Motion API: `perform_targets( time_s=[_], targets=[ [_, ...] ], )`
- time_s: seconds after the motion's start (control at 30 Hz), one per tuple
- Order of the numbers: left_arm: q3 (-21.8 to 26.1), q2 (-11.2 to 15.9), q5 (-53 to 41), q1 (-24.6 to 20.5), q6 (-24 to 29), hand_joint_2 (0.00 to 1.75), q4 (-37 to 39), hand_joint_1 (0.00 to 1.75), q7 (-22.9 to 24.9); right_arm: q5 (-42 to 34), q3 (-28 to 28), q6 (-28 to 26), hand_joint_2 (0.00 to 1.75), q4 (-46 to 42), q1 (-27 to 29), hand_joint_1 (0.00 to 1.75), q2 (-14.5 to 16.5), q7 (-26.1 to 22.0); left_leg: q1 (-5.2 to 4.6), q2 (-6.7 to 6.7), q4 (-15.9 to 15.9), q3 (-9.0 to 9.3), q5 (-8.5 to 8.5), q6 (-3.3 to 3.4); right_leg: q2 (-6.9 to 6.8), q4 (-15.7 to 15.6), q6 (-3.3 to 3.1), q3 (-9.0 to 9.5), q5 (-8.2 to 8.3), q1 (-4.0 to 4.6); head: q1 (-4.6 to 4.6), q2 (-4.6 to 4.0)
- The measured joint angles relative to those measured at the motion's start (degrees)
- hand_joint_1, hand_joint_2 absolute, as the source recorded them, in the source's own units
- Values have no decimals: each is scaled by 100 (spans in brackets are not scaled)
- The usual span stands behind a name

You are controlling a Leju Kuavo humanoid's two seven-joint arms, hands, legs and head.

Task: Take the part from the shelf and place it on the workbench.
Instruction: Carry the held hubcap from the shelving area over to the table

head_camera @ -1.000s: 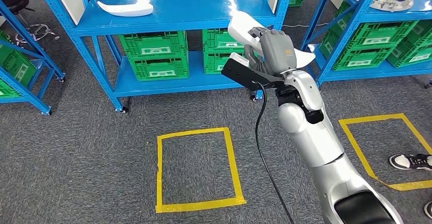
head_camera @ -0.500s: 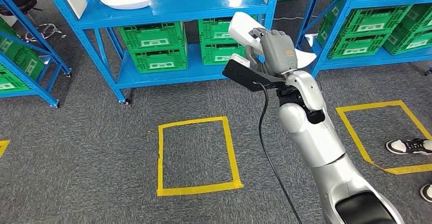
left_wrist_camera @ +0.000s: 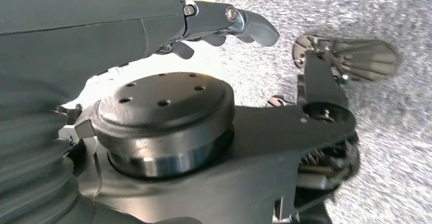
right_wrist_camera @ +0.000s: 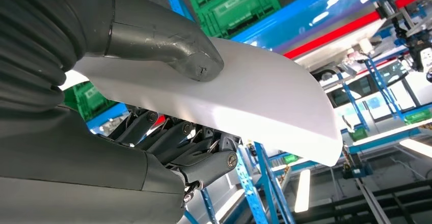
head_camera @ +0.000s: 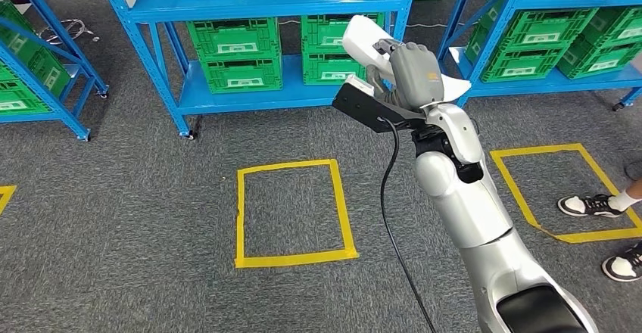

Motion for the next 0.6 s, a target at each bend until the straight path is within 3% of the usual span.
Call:
perform_targets(
  time_s=[0.07,0.13,0.2,0.23,0.3,0.37,0.4,0.43,0.47,0.5,0.53,0.6],
  targets=[
    [0,1,1,-2,0,175,0,0,2,-13,1,3,175,14,-54,175,2,-13,-7,0,96,-158,66,-45,2,-864,-43,616,40,10,-2,0],
    [0,4,3,-3,0,175,0,0,2,-30,1,8,175,25,-99,175,8,-27,-19,-1,142,-240,146,-108,7,-1473,-91,987,-114,34,-3,1],
    [0,17,6,1,0,175,3,0,3,-44,0,13,175,48,-111,175,13,-37,-21,-11,126,-281,237,-175,2,-1565,-153,980,-86,42,-3,0],
    [0,26,10,7,0,175,4,0,4,-48,1,16,175,63,-116,175,21,-41,-17,-20,148,-324,198,-213,-6,-1572,-195,936,-32,30,-1,0],
    [0,39,23,21,0,175,8,0,10,-56,2,19,175,84,-123,175,44,-44,3,-35,457,-452,-170,-290,-23,-1587,-278,816,94,6,-4,-1],
    [0,38,44,25,0,175,6,0,14,-73,2,20,175,94,-126,175,61,-44,26,-37,1145,-609,-714,-348,-27,-1585,-306,679,206,5,-6,-1],
    [0,38,52,24,0,175,5,0,13,-81,2,20,175,99,-123,175,63,-43,32,-36,1485,-660,-861,-365,-27,-1584,-302,609,255,7,-6,0],
    [0,38,56,23,0,175,3,0,10,-89,2,20,175,104,-121,175,63,-42,33,-36,1698,-654,-849,-371,-27,-1580,-297,538,302,8,-6,0],
    [0,38,52,23,0,175,2,0,9,-93,2,20,175,108,-118,175,63,-42,33,-37,1745,-577,-708,-368,-27,-1577,-288,470,346,9,-6,0],
    [0,38,47,23,0,175,1,0,12,-100,2,20,175,110,-116,175,63,-41,32,-38,1600,-413,-498,-351,-27,-1573,-277,410,389,11,-5,0],
    [0,39,42,23,0,175,0,0,20,-110,2,20,175,112,-117,175,63,-41,29,-43,1289,-171,-319,-321,-26,-1569,-263,365,431,13,-5,0],
    [0,45,35,18,0,175,0,0,39,-135,1,20,175,116,-131,175,63,-40,7,-66,482,393,-303,-244,-18,-1564,-217,309,502,26,-5,1]
  ],
)
